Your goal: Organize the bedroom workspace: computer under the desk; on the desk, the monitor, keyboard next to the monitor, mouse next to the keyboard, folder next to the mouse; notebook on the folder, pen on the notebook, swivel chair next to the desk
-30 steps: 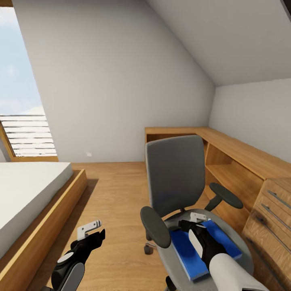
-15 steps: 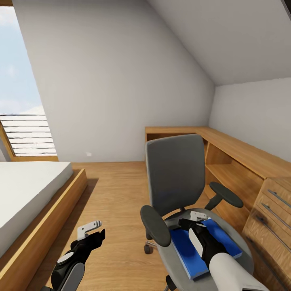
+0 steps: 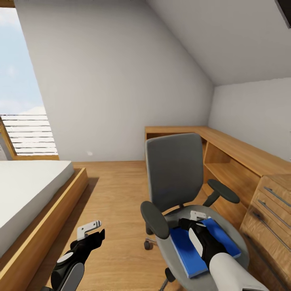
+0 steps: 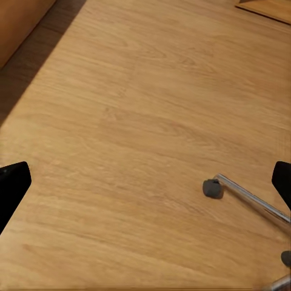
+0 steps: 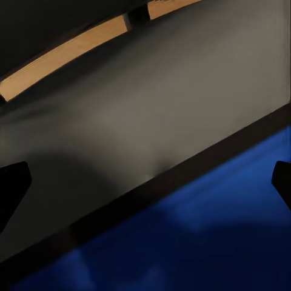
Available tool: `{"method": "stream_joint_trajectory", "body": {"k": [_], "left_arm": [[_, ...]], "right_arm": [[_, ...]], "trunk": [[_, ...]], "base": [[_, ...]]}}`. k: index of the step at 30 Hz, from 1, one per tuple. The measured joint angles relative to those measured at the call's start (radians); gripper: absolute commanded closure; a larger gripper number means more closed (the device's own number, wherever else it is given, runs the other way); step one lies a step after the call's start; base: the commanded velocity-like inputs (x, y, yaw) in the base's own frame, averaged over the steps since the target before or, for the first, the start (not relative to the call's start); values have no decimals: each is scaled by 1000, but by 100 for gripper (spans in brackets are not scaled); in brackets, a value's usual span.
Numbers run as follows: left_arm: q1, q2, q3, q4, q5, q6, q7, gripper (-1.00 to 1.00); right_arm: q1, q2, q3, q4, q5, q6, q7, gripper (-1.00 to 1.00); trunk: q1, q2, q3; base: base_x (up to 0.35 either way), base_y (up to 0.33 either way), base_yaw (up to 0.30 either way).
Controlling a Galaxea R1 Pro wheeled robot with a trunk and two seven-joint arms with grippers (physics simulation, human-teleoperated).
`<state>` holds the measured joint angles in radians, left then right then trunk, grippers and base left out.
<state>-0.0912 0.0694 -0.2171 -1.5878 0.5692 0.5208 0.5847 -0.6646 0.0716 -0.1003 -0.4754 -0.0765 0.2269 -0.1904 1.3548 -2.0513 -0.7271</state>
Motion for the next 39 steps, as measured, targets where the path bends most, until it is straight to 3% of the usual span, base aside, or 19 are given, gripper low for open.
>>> {"method": "stream_joint_trajectory", "body": {"k": [39], "left_arm": [[0, 0, 0, 2, 1, 0, 2, -100]], "right_arm": [[0, 0, 3, 6, 0, -1, 0, -100]], "trunk": [[0, 0, 0]], "base": [[-105, -17, 0]]}}
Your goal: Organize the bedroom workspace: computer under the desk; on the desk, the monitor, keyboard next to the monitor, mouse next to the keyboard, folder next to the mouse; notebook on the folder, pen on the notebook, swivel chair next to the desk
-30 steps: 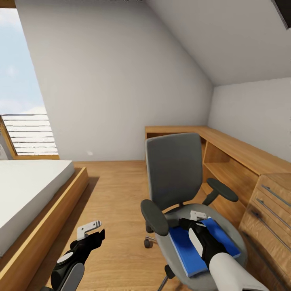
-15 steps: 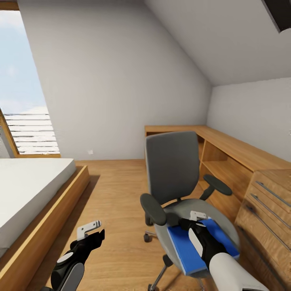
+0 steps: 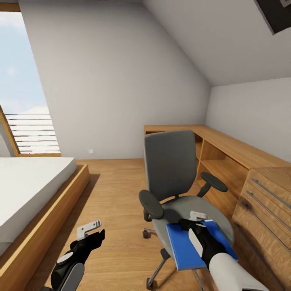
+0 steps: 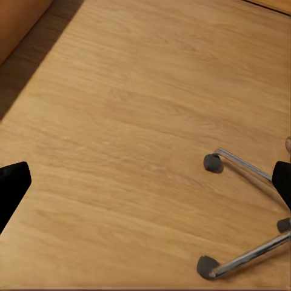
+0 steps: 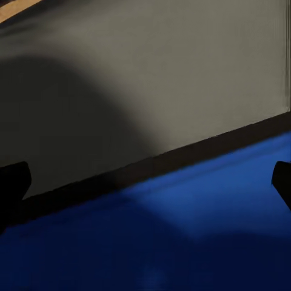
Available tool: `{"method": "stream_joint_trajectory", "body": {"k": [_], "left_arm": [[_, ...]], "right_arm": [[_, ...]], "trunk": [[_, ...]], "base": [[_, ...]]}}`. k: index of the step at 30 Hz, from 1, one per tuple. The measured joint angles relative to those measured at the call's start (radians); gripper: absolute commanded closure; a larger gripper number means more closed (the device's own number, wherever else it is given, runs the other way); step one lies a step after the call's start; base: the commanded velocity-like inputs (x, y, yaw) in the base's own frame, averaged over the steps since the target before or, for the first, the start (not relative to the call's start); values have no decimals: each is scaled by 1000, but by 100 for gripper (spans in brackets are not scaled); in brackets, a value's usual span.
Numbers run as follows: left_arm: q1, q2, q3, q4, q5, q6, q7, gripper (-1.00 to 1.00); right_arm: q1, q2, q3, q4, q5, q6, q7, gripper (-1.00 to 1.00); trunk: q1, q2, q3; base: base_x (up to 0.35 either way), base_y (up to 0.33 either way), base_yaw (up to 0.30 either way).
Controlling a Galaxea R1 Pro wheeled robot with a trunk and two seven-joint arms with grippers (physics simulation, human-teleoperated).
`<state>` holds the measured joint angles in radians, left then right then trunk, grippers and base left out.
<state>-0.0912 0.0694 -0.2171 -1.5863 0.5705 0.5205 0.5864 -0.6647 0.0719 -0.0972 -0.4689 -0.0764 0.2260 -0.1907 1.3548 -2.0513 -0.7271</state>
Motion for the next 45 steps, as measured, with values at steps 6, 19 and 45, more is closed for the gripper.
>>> {"method": "stream_joint_trajectory", "body": {"k": [6, 19, 45], "left_arm": [[0, 0, 0, 0, 3, 1, 0, -100], [0, 0, 0, 0, 4, 2, -1, -100], [0, -1, 0, 0, 0, 2, 2, -100]], "right_arm": [[0, 0, -1, 1, 0, 0, 0, -100], [0, 0, -1, 0, 3, 0, -1, -100], [0, 0, -3, 31, -2, 0, 0, -100]], "trunk": [[0, 0, 0], [0, 0, 0], [-42, 77, 34]], "base": [[-192, -118, 0], [-15, -9, 0], [0, 0, 0]]}}
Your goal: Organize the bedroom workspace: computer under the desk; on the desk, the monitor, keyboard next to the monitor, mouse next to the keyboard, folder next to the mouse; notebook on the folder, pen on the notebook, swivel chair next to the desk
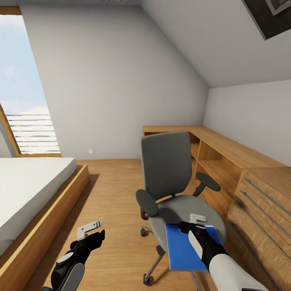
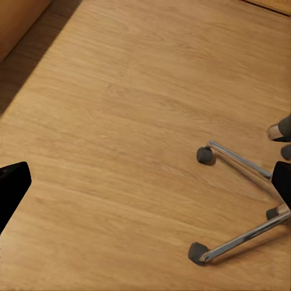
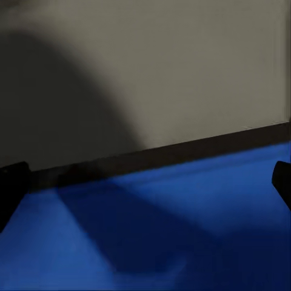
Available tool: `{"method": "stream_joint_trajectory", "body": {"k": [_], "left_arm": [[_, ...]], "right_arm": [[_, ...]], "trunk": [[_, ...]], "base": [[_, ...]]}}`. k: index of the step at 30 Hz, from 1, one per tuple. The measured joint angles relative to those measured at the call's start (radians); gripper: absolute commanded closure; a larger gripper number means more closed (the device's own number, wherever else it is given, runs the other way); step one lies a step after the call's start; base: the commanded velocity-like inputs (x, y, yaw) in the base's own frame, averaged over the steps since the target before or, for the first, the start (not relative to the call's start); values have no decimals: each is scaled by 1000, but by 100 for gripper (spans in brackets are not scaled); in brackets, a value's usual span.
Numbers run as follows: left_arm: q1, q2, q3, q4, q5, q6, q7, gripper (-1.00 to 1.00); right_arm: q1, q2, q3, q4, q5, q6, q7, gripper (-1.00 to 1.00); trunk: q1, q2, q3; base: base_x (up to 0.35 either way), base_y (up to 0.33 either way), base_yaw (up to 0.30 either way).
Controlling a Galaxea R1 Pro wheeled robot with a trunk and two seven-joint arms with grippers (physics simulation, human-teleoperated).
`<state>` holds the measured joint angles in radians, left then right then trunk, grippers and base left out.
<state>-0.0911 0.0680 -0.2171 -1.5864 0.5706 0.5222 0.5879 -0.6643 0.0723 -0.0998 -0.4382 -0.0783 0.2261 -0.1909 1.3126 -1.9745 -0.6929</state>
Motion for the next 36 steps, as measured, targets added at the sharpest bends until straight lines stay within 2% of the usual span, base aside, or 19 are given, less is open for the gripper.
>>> {"method": "stream_joint_trajectory", "body": {"k": [31, 34, 36], "left_arm": [[0, 0, 0, 0, 3, 0, 0, -100], [0, 0, 0, 1, 4, 1, -1, -100], [0, 0, 0, 1, 4, 1, -2, -100]], "right_arm": [[0, -1, -1, -9, 1, 3, 0, -100], [0, -1, -1, -27, 1, 20, 0, -100], [3, 0, -1, -89, 1, 56, 0, -100]], "trunk": [[-119, 217, 97], [-130, 238, 107], [-138, 252, 113]], "base": [[0, 0, 0], [0, 0, 0], [0, 0, 0]]}}
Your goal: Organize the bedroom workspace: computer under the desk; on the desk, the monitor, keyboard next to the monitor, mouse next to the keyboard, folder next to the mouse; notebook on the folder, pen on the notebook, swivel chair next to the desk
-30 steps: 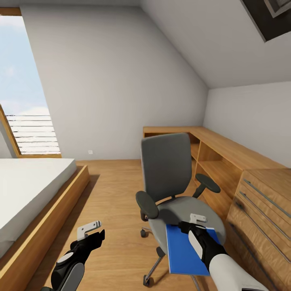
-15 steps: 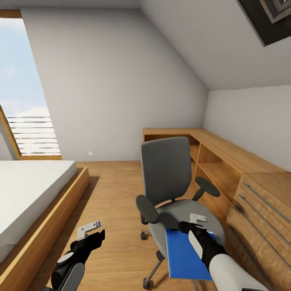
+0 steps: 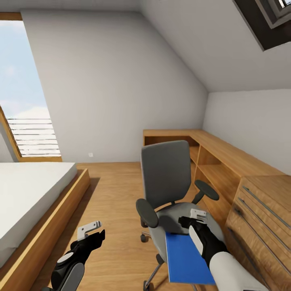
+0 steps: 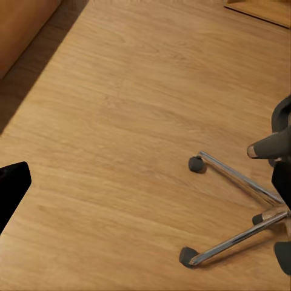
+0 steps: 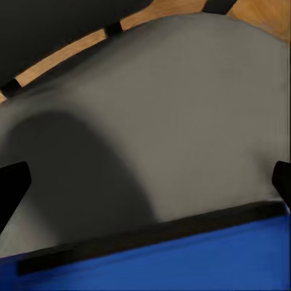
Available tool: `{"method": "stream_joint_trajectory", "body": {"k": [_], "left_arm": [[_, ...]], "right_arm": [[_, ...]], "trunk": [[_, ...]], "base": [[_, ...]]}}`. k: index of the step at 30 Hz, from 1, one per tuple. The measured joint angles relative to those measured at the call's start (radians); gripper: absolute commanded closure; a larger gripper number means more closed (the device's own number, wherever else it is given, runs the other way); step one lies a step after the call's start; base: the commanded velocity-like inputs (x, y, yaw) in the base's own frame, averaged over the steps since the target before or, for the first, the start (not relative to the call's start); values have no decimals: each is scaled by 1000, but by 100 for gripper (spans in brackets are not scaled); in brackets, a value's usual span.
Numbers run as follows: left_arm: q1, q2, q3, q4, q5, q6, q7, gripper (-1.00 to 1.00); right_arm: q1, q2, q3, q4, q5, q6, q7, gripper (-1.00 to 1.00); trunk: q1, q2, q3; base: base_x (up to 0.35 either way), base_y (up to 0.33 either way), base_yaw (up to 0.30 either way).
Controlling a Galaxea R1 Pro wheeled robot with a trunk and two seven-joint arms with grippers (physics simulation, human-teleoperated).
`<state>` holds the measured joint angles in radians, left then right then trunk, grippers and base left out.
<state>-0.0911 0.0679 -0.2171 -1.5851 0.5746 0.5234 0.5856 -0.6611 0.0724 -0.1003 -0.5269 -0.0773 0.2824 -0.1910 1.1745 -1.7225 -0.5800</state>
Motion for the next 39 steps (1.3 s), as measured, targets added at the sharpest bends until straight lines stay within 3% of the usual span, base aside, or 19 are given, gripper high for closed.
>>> {"method": "stream_joint_trajectory", "body": {"k": [3, 9, 12, 32, 39], "left_arm": [[0, 0, 0, 0, 0, 0, 0, -100], [0, 0, 0, 0, 1, 0, 0, -100], [0, 0, 0, 0, 2, 0, -1, -100], [0, 0, 0, 12, 2, 0, -4, -100], [0, 0, 0, 18, 0, -1, -4, -100]], "right_arm": [[18, 3, -1, -120, 0, 58, 0, -100], [188, 6, -3, -505, -10, 224, 3, -100], [238, 7, -3, -595, -16, 247, 4, -100], [267, 19, -5, -676, -21, 257, 6, -100], [269, 26, -5, -673, -22, 254, 6, -100]], "trunk": [[-11, 21, 9], [-27, 49, 22], [-27, 49, 22], [-27, 49, 22], [-27, 49, 22]], "base": [[0, 0, 0], [0, 0, 0], [0, 0, 0], [0, 1, -2], [-191, 226, -63]]}}
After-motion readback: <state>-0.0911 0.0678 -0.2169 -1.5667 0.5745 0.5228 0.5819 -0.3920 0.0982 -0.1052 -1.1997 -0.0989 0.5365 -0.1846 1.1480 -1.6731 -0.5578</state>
